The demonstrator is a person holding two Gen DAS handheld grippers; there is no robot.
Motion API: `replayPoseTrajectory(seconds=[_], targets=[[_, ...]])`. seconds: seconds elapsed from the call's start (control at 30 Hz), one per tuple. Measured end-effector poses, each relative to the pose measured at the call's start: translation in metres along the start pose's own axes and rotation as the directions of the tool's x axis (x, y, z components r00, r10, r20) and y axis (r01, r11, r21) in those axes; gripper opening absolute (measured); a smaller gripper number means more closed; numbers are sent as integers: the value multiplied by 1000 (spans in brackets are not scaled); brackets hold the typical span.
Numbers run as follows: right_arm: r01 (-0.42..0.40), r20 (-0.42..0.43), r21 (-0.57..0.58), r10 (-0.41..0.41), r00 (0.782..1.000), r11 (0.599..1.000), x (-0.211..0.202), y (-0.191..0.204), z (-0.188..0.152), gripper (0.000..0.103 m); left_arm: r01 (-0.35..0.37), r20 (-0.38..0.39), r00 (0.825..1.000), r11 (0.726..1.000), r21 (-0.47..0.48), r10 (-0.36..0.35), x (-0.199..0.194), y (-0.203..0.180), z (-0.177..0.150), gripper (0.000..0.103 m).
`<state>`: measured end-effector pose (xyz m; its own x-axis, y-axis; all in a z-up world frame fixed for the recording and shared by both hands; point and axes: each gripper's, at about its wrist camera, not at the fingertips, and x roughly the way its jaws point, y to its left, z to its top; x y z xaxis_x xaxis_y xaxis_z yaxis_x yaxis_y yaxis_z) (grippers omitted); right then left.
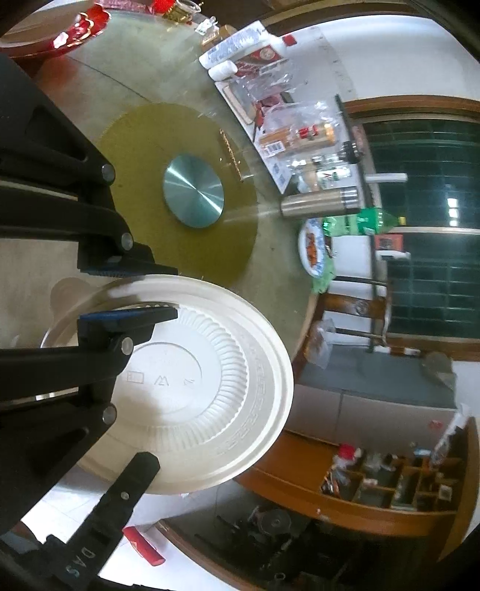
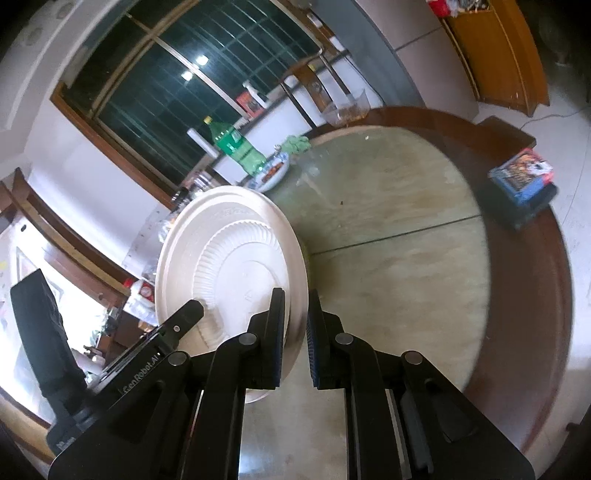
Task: Organize plates and bowls
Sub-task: 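Lift the small white bowl and carry it over the plate stack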
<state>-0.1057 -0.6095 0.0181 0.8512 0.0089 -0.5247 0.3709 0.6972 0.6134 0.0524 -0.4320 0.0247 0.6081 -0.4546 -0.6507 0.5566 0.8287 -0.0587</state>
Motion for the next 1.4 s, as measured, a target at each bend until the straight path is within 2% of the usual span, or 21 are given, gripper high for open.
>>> replayPoseTrajectory(seconds=[0.2,0.57,0.73,0.97,1.2,1.4], targets=[[-12,48,-26,13,999,1000,-47,10,-26,10,17,60,998,1000,12,-17,-38,0,-19,13],[-50,74,-64,55,996,997,-83,38,-59,10,-6,125,992,1000,-7,7,-86,26,-50,13],[-69,42,-92,73,996,993,-78,59,-80,10,-13,138,990,999,-49,19,-102,51,-62,12],[-102,-74,-102,95,993,989,-46,94,-107,11,-38,154,987,993,-116,56,-128,95,-79,12],[-201,-192,-79,183,964,976,-8,135,-138,9,-78,158,981,975,-206,112,-150,155,-96,12],[-244,-234,-151,205,950,958,13,192,-163,8,-125,132,977,954,-272,166,-169,206,-110,12]])
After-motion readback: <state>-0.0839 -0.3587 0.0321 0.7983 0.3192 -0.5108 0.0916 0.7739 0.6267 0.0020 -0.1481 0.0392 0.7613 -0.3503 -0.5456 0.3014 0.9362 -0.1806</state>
